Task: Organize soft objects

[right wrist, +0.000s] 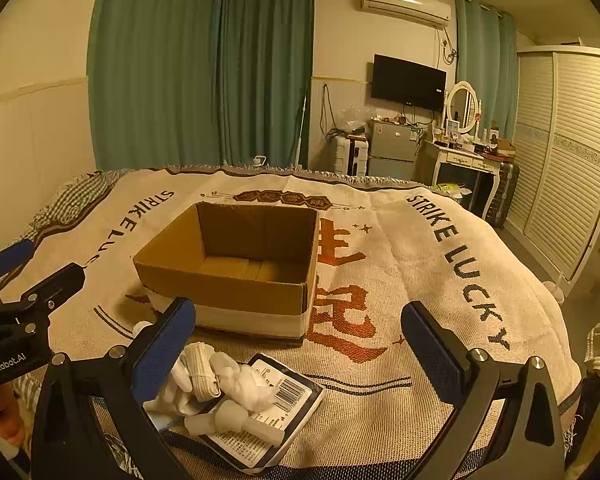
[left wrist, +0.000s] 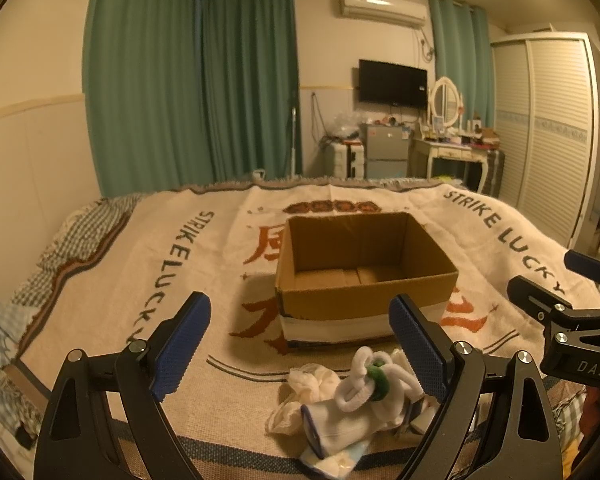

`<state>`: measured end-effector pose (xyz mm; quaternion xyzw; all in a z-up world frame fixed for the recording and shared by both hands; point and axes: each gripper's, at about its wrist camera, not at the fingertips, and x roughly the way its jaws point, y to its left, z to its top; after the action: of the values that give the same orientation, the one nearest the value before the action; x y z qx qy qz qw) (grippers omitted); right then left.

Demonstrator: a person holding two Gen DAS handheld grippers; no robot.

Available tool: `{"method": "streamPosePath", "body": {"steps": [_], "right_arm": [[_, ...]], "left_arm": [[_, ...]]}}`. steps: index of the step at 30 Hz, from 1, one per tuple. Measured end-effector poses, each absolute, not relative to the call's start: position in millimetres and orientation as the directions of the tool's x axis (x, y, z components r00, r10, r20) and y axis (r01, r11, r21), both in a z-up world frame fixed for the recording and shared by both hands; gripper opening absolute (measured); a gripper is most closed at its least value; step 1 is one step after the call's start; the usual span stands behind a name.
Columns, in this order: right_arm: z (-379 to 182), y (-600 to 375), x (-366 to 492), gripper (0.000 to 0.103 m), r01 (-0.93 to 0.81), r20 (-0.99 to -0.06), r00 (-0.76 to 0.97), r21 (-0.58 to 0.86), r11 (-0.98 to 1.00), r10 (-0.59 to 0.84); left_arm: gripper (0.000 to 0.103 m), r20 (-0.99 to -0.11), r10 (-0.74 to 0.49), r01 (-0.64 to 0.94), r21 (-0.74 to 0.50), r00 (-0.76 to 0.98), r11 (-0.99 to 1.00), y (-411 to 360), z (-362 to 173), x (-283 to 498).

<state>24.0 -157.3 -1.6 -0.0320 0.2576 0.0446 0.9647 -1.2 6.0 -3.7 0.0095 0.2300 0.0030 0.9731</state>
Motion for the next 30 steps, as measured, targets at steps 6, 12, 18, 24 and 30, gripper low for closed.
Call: {"method": "streamPosePath", "body": {"steps": [6,12,18,24,30], "right_arm": [[-2,-157,24,0.103,-0.103,-0.500,0.863,-0.039,0.994,0.069],[-4,-158,23,0.103,-0.102,-0.499,0.864,-0.039,0.994,0.069],[-3,-159,21,0.103,-0.105,-0.497,0.865,-0.044,0.994,0.069],[3,-158,17,0.103,-0.103,-0.497,0.866,-0.068,0.992,0.056],[0,-157,18,0.103,-0.099,-0.510,0.860,-0.093,0.991,0.038]], "left_arm": [[0.092,-0.448,0.010,-0.001,0.021,0.894,1.000,4,-9,-2],[0.092,-0.447,0.013,-0.001,0.028,0.894,1.000,2,-8,-2],[0.092,-0.444,0.004,0.011,0.031,0.896,0.999,0,-4,-3],[0.092,-0.434,-0.017,0.030,0.023,0.901,0.999,-2,1,-4],[0.092,-0.481,-0.024,0.046,0.033,0.876,0.998,-5,-15,3]]}}
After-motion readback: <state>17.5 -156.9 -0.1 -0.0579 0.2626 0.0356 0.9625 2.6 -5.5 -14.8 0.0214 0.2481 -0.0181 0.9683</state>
